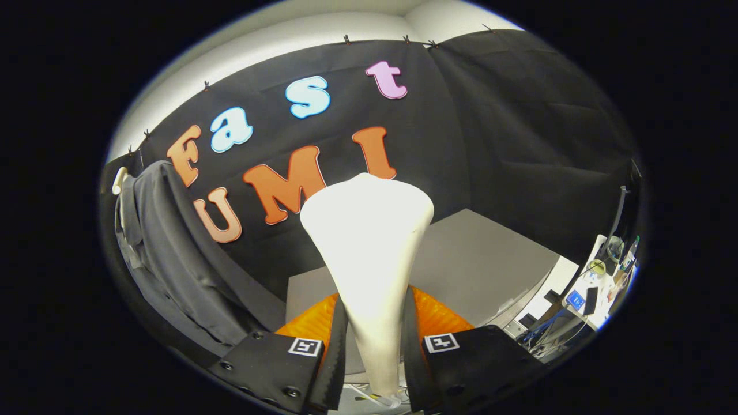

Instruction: Iron the clothes twice with a garment steamer, once on the left side and once on the right side.

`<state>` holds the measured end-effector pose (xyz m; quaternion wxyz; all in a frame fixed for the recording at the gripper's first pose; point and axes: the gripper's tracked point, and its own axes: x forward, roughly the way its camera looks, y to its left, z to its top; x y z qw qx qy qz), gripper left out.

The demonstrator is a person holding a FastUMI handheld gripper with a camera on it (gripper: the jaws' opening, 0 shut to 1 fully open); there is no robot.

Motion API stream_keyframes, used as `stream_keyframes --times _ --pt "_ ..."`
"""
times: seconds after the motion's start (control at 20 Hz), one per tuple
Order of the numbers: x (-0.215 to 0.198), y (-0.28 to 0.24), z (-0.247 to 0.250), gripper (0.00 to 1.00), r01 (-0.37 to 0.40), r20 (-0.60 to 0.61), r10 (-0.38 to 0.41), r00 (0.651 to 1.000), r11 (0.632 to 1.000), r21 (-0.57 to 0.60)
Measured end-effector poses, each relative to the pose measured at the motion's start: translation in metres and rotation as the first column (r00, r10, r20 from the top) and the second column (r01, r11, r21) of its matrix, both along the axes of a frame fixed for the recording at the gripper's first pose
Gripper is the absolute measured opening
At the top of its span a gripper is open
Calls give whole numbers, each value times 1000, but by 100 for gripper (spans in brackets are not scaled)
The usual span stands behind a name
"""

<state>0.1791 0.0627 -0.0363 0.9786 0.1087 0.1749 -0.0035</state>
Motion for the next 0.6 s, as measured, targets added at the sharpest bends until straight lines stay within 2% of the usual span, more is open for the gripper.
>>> stream_keyframes --times 0.3,0.6 --pt "-69 68 42 51 -63 129 68 989 997 -38" --pt "-111 141 66 50 -111 211 127 969 990 -89"
